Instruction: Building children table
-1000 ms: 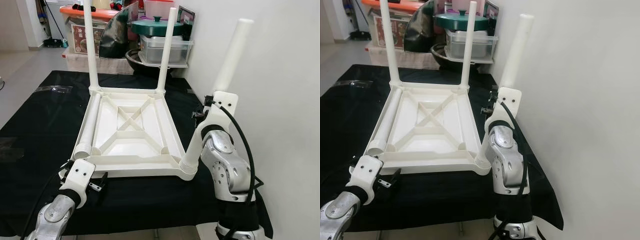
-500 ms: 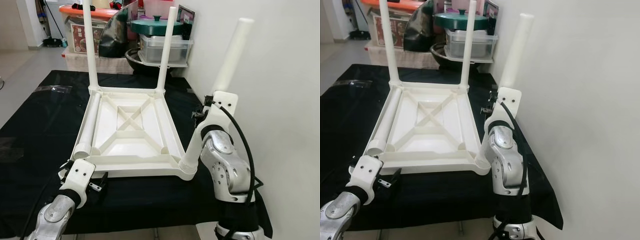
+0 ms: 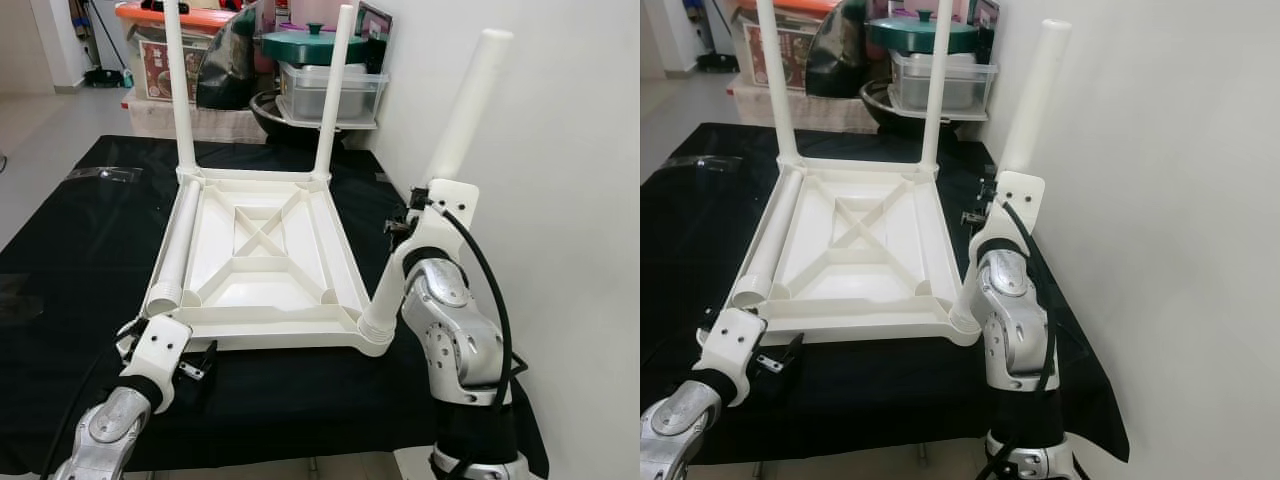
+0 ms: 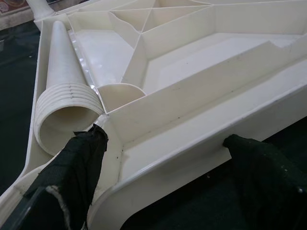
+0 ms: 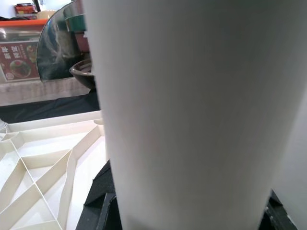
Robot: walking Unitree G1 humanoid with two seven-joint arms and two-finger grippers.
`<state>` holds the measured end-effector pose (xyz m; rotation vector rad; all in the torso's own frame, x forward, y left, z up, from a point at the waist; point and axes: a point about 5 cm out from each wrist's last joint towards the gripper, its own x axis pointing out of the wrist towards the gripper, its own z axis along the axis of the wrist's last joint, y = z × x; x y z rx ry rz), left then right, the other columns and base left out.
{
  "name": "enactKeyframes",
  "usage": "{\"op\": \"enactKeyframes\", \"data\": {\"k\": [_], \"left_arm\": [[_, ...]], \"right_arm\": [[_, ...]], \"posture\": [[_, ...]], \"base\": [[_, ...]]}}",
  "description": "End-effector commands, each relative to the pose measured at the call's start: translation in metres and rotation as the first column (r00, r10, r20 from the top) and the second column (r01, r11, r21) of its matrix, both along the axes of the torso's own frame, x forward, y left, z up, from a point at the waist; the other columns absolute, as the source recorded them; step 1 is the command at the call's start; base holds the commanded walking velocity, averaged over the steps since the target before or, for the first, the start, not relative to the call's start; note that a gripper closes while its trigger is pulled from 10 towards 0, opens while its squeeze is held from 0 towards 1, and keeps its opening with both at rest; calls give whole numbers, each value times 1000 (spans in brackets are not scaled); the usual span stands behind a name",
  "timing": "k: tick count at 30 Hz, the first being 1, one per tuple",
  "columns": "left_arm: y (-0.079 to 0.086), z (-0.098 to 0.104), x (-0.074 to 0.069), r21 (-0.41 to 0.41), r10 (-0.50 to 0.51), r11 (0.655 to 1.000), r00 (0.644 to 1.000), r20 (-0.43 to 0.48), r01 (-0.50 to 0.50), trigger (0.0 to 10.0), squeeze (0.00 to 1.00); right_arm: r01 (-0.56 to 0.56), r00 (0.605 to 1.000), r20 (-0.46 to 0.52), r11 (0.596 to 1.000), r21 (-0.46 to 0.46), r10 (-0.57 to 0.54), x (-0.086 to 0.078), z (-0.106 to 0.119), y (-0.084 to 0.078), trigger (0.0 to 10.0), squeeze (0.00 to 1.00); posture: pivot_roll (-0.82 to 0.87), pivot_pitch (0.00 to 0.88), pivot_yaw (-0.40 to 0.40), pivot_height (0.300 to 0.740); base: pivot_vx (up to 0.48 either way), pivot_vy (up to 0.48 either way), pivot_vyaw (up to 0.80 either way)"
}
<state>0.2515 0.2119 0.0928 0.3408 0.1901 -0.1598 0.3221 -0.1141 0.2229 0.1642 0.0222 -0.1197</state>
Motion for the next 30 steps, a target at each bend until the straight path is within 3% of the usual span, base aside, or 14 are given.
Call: {"op": "enactKeyframes", "data": {"k": [1, 2, 11, 12, 21, 30], "left_arm": [[-4, -1, 1, -4, -14, 1000, 1000, 0, 14, 10000, 0], [-5, -1, 1, -3, -18, 1000, 1000, 0, 18, 10000, 0], [-6, -1, 2, -2, -23, 1000, 1000, 0, 23, 10000, 0], [-6, -1, 3, -2, -24, 1000, 1000, 0, 24, 10000, 0], [-6, -1, 3, -4, -25, 1000, 1000, 3, 25, 10000, 0], [-6, -2, 3, -4, -34, 999, 999, -3, 34, 10000, 0]], "right_arm": [[-23, 988, -150, 999, 47, 30, 0, -28, 2, 10000, 345], [-27, 990, -140, 999, 47, 34, 1, -25, 3, 10000, 314], [-31, 991, -130, 998, 51, 37, 0, -22, 3, 10000, 341], [-33, 992, -121, 998, 53, 39, 0, -20, 3, 10000, 1000], [-45, 999, -24, 998, 44, 46, -1, 3, 2, 10000, 1000], [-107, 989, 103, 994, 27, 104, -7, 43, -5, 10000, 1000]], "posture": [[21, 0, -117, 740], [20, 0, -116, 740], [17, 0, -114, 740], [15, 0, -114, 740], [14, 0, -114, 740], [-4, 0, -91, 740]], "base": [[0, 0, 0], [0, 0, 0], [0, 0, 0], [0, 0, 0], [0, 0, 0], [0, 0, 0]]}}
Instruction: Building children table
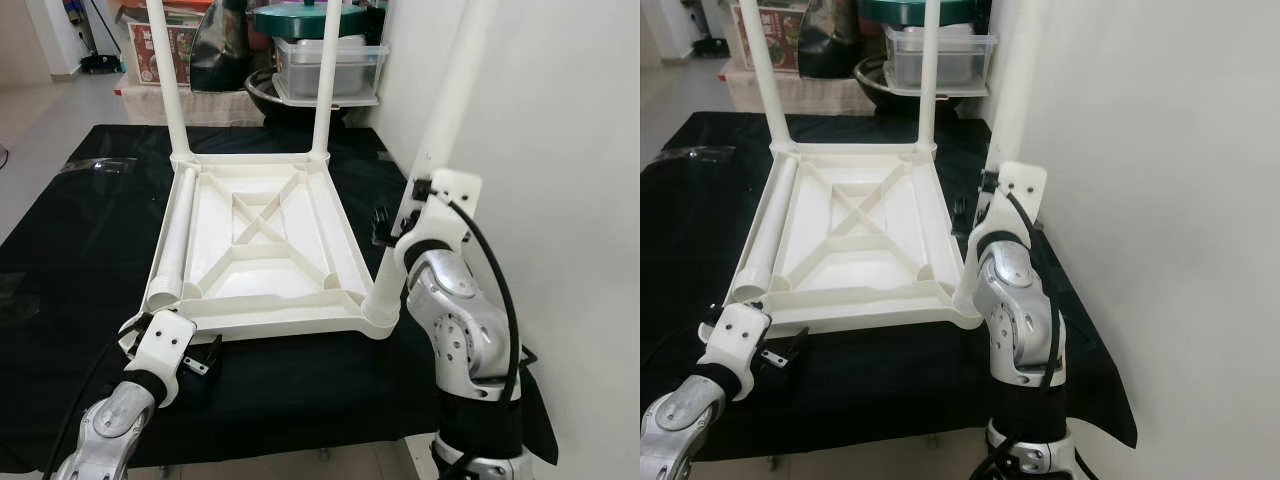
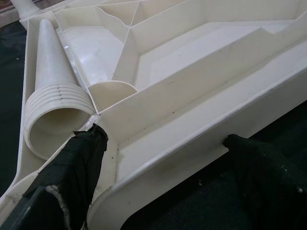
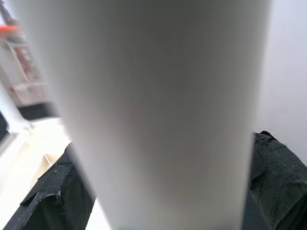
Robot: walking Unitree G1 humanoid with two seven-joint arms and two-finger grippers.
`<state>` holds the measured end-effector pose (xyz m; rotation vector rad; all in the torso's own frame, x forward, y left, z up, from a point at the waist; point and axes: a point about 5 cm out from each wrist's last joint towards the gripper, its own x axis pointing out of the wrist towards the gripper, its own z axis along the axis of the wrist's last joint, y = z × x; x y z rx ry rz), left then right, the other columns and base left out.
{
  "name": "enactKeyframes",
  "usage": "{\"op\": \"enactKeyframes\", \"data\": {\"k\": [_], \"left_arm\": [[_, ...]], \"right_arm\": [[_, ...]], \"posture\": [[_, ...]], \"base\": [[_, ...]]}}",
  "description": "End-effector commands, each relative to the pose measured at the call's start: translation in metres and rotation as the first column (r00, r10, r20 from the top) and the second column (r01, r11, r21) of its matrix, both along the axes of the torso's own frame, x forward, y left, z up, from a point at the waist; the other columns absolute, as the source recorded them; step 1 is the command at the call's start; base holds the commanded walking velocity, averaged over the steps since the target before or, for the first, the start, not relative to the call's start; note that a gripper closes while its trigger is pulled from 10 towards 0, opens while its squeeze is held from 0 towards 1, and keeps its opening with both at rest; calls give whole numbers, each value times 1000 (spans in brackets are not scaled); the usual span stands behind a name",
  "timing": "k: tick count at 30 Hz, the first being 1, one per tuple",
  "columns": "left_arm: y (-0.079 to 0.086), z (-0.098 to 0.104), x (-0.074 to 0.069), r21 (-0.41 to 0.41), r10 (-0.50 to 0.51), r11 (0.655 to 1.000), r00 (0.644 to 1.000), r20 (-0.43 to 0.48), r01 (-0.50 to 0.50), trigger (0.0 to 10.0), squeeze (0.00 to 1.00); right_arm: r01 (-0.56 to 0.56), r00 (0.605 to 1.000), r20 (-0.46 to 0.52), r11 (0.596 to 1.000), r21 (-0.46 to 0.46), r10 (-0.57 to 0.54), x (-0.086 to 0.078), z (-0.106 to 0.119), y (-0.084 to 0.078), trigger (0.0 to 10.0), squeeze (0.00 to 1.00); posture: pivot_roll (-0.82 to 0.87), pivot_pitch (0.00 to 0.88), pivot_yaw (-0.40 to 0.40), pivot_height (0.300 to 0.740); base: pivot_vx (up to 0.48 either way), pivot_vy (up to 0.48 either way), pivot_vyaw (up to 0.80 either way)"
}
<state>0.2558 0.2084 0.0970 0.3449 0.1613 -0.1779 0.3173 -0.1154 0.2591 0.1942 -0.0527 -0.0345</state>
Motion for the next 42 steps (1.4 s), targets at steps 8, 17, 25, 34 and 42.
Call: {"op": "enactKeyframes", "data": {"k": [8, 17, 25, 34, 42], "left_arm": [[-3, -7, 0, -4, -22, 1000, 999, -29, 21, 10000, 0], [-5, -8, 1, -6, -28, 1000, 999, -32, 28, 10000, 0], [-6, -7, 4, -2, -36, 999, 999, -24, 36, 10000, 0], [-4, -8, 2, 1, -28, 1000, 999, -24, 28, 10000, 0], [-2, -9, 1, 6, -22, 1000, 999, -25, 22, 10000, 0]], "right_arm": [[-220, 975, -11, 968, -119, 221, 4, 12, -32, 10000, 0], [-346, 938, -85, 919, -192, 335, 20, -3, -80, 10000, 0], [-597, 794, 19, 784, -173, 608, 39, 12, -89, 10000, 0], [-687, 706, 22, 691, -226, 708, 54, 11, -90, 0, 0], [-650, 751, -46, 725, -228, 659, 64, -6, -101, 0, 0]], "posture": [[-8, 0, -91, 740], [-8, 0, -84, 740], [10, 0, -96, 740], [34, 0, -117, 740], [46, 0, -126, 740]], "base": [[0, 0, 0], [0, 0, 0], [0, 0, 0], [0, 0, 0], [0, 0, 0]]}}
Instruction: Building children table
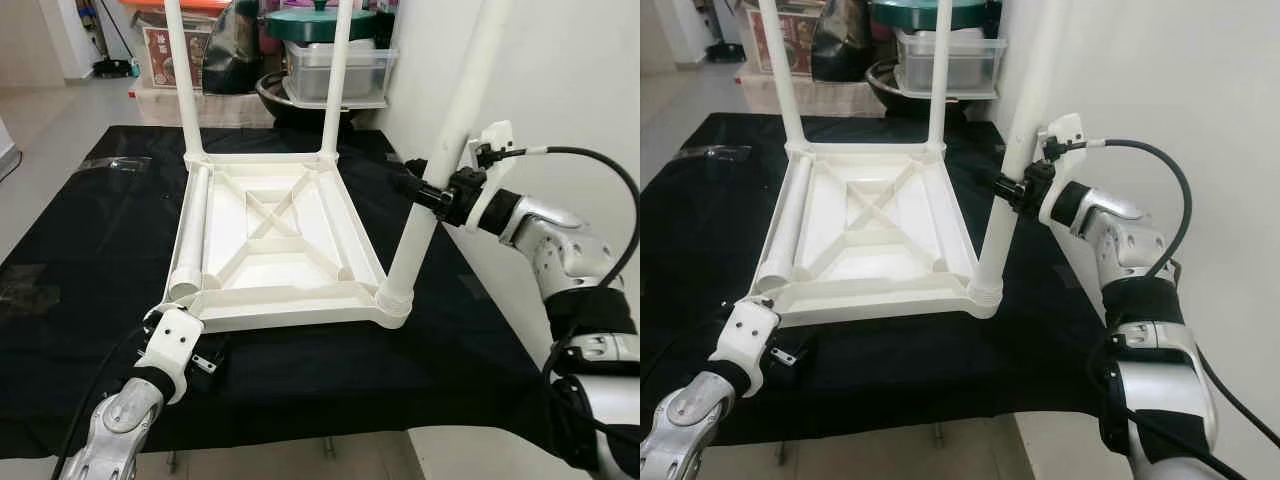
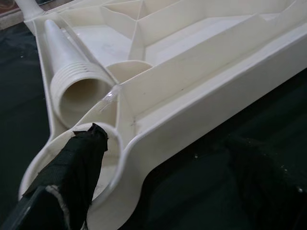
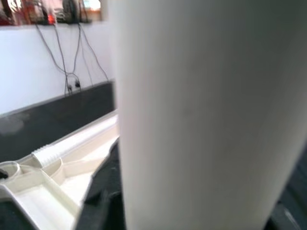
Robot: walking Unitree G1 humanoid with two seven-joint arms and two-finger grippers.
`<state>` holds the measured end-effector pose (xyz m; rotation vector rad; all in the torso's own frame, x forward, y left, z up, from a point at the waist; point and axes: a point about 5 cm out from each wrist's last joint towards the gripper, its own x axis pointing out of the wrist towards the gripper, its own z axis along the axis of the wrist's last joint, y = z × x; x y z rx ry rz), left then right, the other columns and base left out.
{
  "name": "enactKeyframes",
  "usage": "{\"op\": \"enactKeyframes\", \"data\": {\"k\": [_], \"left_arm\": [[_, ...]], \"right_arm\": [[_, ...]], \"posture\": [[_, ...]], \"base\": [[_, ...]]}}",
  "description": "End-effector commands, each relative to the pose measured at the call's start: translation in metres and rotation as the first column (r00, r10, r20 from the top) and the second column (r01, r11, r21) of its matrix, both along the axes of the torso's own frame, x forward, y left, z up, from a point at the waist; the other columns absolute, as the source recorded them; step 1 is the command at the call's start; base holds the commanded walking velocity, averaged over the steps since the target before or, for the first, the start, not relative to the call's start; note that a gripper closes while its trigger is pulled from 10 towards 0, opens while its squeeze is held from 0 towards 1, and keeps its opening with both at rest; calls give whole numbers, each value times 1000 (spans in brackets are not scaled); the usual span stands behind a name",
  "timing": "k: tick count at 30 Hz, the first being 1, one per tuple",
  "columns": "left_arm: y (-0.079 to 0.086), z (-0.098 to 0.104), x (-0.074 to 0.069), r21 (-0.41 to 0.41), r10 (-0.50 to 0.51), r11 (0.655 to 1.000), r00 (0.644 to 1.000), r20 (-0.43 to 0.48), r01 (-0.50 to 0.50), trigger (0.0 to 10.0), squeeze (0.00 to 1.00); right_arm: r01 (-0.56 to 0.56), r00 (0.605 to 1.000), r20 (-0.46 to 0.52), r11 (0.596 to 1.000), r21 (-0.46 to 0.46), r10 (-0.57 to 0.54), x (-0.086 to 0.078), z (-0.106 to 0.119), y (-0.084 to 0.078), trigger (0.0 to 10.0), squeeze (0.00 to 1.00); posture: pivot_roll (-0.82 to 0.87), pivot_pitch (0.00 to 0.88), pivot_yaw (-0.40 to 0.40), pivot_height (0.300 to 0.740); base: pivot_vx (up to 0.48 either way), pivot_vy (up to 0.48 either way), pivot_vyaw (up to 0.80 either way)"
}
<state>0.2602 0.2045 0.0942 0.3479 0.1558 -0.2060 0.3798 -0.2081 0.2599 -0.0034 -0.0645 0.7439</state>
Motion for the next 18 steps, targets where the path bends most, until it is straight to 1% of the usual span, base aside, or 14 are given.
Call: {"op": "enactKeyframes", "data": {"k": [1, 2, 4, 5, 6, 7, 8, 10, 12, 13, 14, 15, 16, 18], "left_arm": [[2, -6, -3, 7, 6, 1000, 1000, -26, -6, 10000, 0], [2, -6, -3, 7, 6, 1000, 1000, -26, -6, 10000, 0], [1, -6, -3, 9, 3, 1000, 1000, -26, -2, 10000, 0], [1, -6, -3, 9, 3, 1000, 1000, -26, -2, 10000, 0], [1, -6, -3, 10, 1, 1000, 1000, -26, -1, 10000, 0], [1, -6, -3, 11, 1, 1000, 1000, -26, 0, 10000, 0], [1, -6, -3, 11, 1, 1000, 1000, -26, 0, 10000, 0], [2, -6, -3, 14, -1, 1000, 1000, -25, 1, 10000, 0], [0, -7, -4, 15, -4, 1000, 1000, -28, 5, 10000, 0], [0, -7, -4, 14, -5, 1000, 1000, -29, 6, 10000, 0], [-1, -7, -4, 14, -8, 1000, 1000, -29, 8, 10000, 0], [-1, -7, -4, 14, -8, 1000, 1000, -29, 8, 10000, 0], [-2, -6, -4, 13, -9, 1000, 1000, -28, 10, 10000, 0], [-2, -5, -4, 16, -12, 1000, 1000, -28, 12, 10000, 0]], "right_arm": [[92, 995, -34, 995, -36, -93, 3, -11, -11, 0, 0], [92, 995, -34, 995, -36, -93, 3, -11, -11, 0, 0], [210, 975, -62, 977, -43, -212, 6, -23, -14, 0, 0], [210, 975, -62, 977, -43, -212, 6, -23, -14, 0, 0], [256, 963, -71, 965, -51, -259, 7, -27, -15, 0, 0], [362, 925, -97, 930, -64, -367, 9, -33, -17, 0, 0], [362, 925, -97, 930, -64, -367, 9, -33, -17, 0, 0], [591, 787, -154, 801, -93, -598, 11, -47, -20, 0, 0], [764, 628, -231, 646, -3, -743, 6, -57, 1, 0, 0], [801, 585, -262, 598, 37, -768, 3, -59, 8, 0, 0], [813, 569, -304, 578, 71, -764, 0, -61, 25, 0, 0], [813, 569, -304, 578, 71, -764, 0, -61, 25, 0, 0], [824, 555, -326, 559, 89, -765, -3, -60, 42, 0, 0], [814, 568, -353, 570, 110, -743, -7, -54, 78, 0, 0]], "posture": [[45, 0, -125, 740], [45, 0, -125, 740], [43, 0, -123, 740], [43, 0, -123, 740], [43, 0, -123, 740], [41, 0, -122, 740], [41, 0, -122, 740], [36, 0, -116, 740], [29, 0, -109, 740], [29, 0, -109, 740], [34, 0, -103, 740], [34, 0, -103, 740], [34, 0, -103, 740], [30, 0, -111, 740]], "base": [[0, 0, 0], [0, 0, 0], [0, 0, 0], [0, 0, 0], [0, 0, 0], [0, 0, 0], [0, 0, 0], [0, 0, 0], [0, 0, 0], [0, 0, 0], [0, 0, 0], [0, 0, 0], [0, 0, 0], [0, 0, 0]]}}
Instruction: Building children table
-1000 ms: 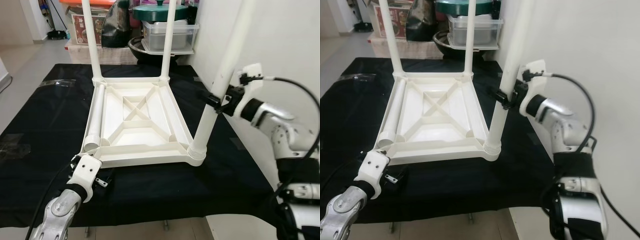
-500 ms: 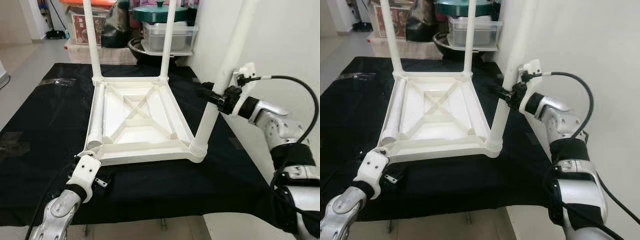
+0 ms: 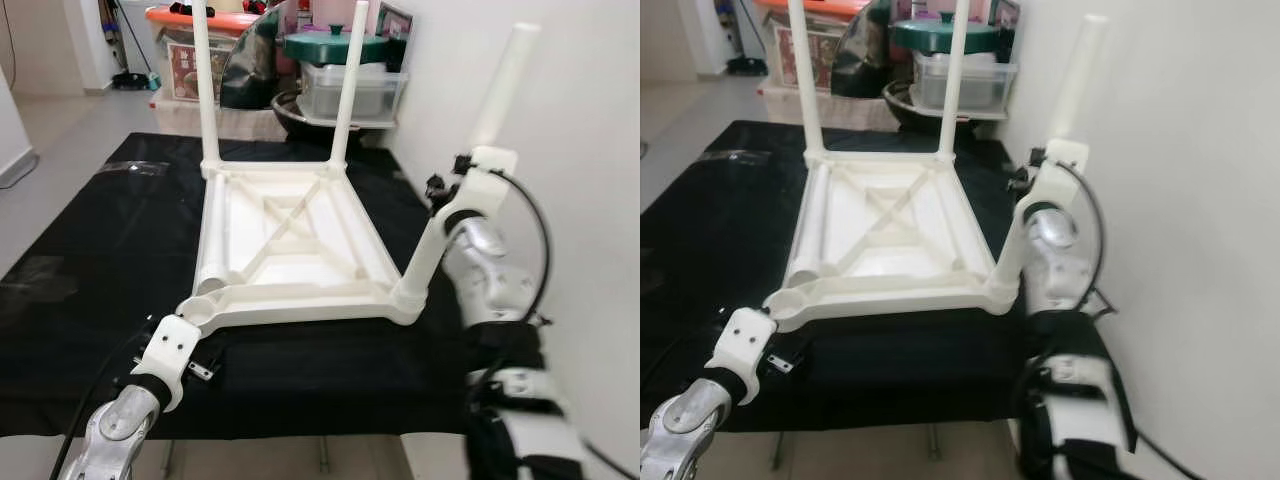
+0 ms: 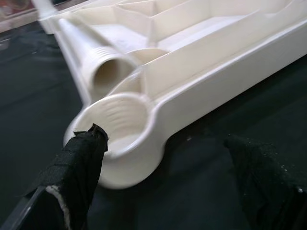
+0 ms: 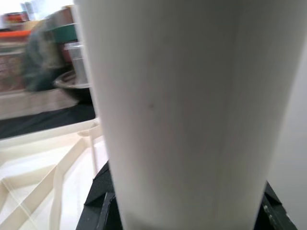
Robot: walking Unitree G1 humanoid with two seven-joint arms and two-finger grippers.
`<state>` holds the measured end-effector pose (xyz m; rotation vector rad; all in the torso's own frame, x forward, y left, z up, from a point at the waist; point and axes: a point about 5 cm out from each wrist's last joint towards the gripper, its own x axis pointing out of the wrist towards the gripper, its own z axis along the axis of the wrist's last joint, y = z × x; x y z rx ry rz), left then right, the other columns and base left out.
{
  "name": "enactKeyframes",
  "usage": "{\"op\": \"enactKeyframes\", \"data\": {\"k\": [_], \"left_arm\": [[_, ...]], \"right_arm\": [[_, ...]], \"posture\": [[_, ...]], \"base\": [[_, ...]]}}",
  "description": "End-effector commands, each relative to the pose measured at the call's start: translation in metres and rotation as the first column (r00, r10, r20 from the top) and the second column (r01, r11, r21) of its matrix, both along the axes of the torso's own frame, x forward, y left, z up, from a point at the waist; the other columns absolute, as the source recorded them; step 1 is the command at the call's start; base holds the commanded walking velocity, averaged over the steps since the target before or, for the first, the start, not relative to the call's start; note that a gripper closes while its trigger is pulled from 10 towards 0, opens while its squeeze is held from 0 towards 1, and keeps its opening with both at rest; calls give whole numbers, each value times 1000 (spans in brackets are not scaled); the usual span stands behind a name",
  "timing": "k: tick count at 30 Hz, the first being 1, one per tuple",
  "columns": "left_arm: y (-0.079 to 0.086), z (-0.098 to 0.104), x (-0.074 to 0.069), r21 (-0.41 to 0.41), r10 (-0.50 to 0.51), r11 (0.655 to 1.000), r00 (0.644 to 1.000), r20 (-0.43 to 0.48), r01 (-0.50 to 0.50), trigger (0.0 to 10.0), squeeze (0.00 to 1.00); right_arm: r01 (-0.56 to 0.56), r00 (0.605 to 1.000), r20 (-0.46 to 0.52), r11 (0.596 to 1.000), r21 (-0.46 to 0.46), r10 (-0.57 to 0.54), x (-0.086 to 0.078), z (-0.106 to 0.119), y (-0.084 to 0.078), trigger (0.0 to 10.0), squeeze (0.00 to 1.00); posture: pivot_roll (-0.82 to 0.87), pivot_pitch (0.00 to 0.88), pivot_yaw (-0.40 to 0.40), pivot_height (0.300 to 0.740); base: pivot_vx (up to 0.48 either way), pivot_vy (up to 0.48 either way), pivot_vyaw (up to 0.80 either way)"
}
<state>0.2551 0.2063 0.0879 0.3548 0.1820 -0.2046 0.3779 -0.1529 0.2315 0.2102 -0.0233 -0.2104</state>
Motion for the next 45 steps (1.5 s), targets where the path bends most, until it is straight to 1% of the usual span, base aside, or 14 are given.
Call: {"op": "enactKeyframes", "data": {"k": [1, 4, 5, 7, 8, 14, 16, 17, 21, 29, 30, 31, 37, 45], "left_arm": [[-3, 1, 2, 7, -17, 1000, 1000, -4, 17, 10000, 0], [-2, 1, 2, 10, -14, 1000, 1000, -5, 14, 10000, 0], [-1, 1, 1, 9, -11, 1000, 1000, -6, 11, 10000, 0], [-1, 0, 1, 8, -7, 1000, 1000, -7, 7, 10000, 0], [-2, -1, 0, 7, -6, 1000, 1000, -8, 6, 10000, 0], [-4, -2, -1, 0, -11, 1000, 1000, -12, 11, 10000, 0], [-4, -2, 0, 0, -12, 1000, 1000, -11, 12, 10000, 0], [-5, -1, 1, -1, -13, 1000, 1000, -9, 13, 10000, 0], [-4, 0, 3, -2, -14, 1000, 1000, -8, 14, 10000, 0], [-8, 1, 7, -1, -26, 1000, 1000, 0, 26, 10000, 0], [-8, 2, 8, -3, -25, 1000, 1000, 4, 25, 10000, 0], [-8, 2, 8, -2, -24, 1000, 1000, 5, 24, 10000, 0], [-3, 3, 5, 6, -8, 1000, 1000, 6, 8, 10000, 0], [-4, 0, 3, 2, -9, 1000, 1000, 0, 9, 10000, 0]], "right_arm": [[-29, 993, -111, 994, 108, 41, -5, -22, 34, 0, 0], [-75, 988, -125, 991, 115, 89, -3, -19, 48, 118, 0], [-91, 985, -134, 989, 112, 106, -2, -18, 50, 10000, 0], [-135, 983, -108, 984, 118, 148, -2, -8, 52, 10000, 0], [-156, 985, -59, 980, 123, 164, -3, -1, 49, 10000, 1000], [-277, 961, -14, 961, 12, 277, -9, 21, 33, 10000, 1000], [-321, 947, 5, 947, -9, 321, -9, 27, 30, 10000, 737], [-426, 902, 28, 900, -95, 430, -9, 35, 19, 10000, 0], [-495, 864, 29, 858, -140, 503, -9, 38, 11, 10000, 0], [-850, 505, -96, 475, -227, 858, -20, -13, -9, 10000, 0], [-849, 513, -119, 481, -220, 850, -14, -19, -6, 7412, 0], [-843, 524, -131, 492, -218, 841, -10, -21, -6, 0, 0], [-458, 888, -132, 871, -177, 440, 25, -15, -31, 0, 0], [104, 987, -113, 993, -57, -110, 3, -35, -50, 0, 0]], "posture": [[30, 0, -111, 740], [26, 0, -118, 740], [25, 0, -122, 740], [22, 0, -124, 740], [22, 0, -124, 740], [16, 0, -119, 740], [15, 0, -119, 740], [13, 0, -116, 740], [13, 0, -116, 740], [26, 0, -114, 740], [37, 0, -118, 740], [39, 0, -119, 740], [51, 0, -133, 740], [49, 0, -123, 740]], "base": [[0, 0, 0], [0, 0, 0], [0, 0, 0], [0, 0, 0], [0, 0, 0], [0, 0, 0], [0, 0, 0], [0, 0, 0], [0, 0, 0], [0, 0, 0], [0, 0, 0], [0, 0, 0], [0, 0, 0], [0, 0, 0]]}}
